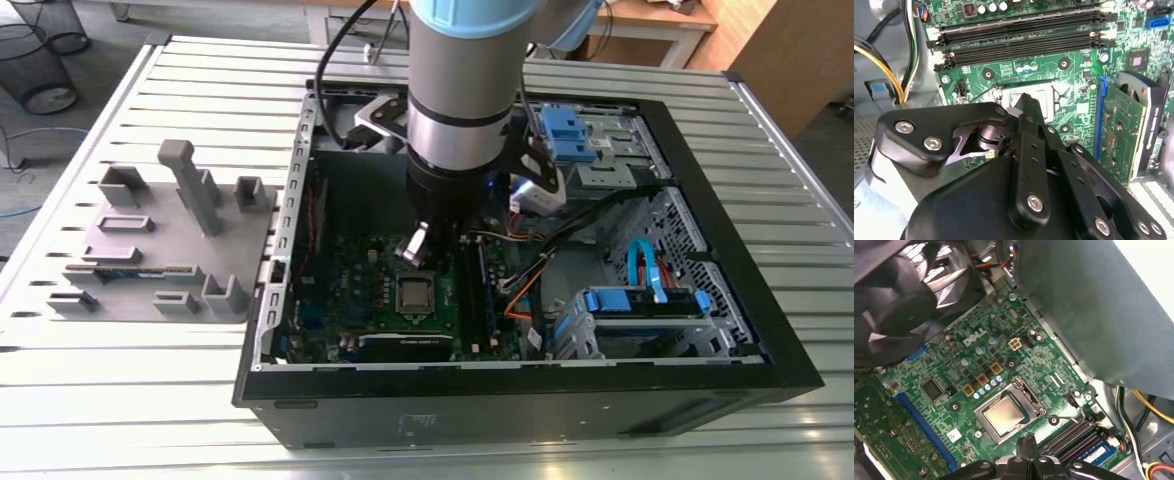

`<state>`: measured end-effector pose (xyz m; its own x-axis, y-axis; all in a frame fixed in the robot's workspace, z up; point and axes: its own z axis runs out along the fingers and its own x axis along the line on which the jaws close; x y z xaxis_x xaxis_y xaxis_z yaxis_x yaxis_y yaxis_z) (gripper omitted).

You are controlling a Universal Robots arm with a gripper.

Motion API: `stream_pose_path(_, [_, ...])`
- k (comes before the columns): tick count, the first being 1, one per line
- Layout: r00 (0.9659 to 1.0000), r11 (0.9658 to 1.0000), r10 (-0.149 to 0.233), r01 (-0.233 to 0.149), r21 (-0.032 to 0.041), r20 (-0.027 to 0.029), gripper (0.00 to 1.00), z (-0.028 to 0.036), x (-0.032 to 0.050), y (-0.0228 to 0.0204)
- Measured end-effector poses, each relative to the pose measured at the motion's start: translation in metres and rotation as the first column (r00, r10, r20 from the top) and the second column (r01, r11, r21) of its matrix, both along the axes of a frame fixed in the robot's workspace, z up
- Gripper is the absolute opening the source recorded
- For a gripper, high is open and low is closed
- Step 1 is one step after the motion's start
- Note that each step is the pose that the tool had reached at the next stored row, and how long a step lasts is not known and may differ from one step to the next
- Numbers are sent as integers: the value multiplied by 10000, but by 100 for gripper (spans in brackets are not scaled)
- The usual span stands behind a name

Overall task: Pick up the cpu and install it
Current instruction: 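Close the cpu cover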

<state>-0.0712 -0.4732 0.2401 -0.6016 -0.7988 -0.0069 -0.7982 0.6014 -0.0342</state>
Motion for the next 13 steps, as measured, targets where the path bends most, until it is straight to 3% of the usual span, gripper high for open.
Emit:
stream_pose_path(3, [9997, 9997, 244, -244, 0, 2, 11, -4, -20, -1])
stream_pose_path(10, [9994, 9994, 339, -339, 0, 18, 11, -13, -150, -3])
stream_pose_path(13, [9994, 9994, 345, -345, -1, 20, 11, -13, -160, -3])
